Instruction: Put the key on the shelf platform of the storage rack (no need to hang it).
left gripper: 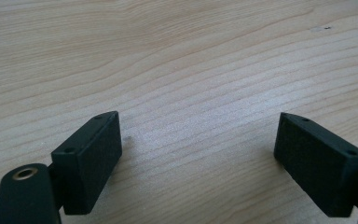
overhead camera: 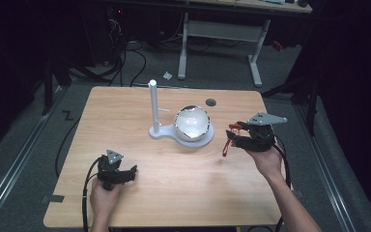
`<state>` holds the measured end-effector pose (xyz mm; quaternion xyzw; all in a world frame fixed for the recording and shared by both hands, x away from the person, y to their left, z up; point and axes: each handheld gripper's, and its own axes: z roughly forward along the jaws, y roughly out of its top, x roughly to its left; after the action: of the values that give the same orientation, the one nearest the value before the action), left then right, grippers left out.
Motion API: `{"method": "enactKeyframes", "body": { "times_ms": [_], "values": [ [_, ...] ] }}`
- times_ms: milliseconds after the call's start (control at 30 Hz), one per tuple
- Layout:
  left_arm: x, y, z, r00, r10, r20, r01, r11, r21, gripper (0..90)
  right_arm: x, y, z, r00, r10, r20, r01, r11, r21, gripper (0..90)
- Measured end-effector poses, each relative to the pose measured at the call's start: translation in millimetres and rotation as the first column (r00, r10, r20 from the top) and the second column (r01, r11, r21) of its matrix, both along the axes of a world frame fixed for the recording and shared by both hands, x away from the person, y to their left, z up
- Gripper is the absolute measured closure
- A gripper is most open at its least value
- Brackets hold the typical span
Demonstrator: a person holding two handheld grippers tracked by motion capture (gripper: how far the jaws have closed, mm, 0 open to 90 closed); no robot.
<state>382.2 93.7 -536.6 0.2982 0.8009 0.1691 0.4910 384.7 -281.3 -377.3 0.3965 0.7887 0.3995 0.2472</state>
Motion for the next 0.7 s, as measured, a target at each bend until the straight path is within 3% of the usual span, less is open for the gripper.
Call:
{"method": "enactKeyframes", "body": {
  "times_ms": [367, 700],
  "values": [
    [0.1, -0.2, 0.1, 1.0000, 0.002, 0.000, -0.002, 1.0000, -0.002, 15.3, 8.7, 5.5, 17.6, 0.9989, 0.046, -0.007, -0.046, 0.999, 0.028, 45.0],
    [0.1, -0.2, 0.1, 1.0000, 0.003, 0.000, -0.003, 1.0000, -0.002, 15.3, 16.7, 16.4, 41.5, 0.9961, 0.086, 0.021, -0.087, 0.995, 0.042, 44.9]
  ]
}}
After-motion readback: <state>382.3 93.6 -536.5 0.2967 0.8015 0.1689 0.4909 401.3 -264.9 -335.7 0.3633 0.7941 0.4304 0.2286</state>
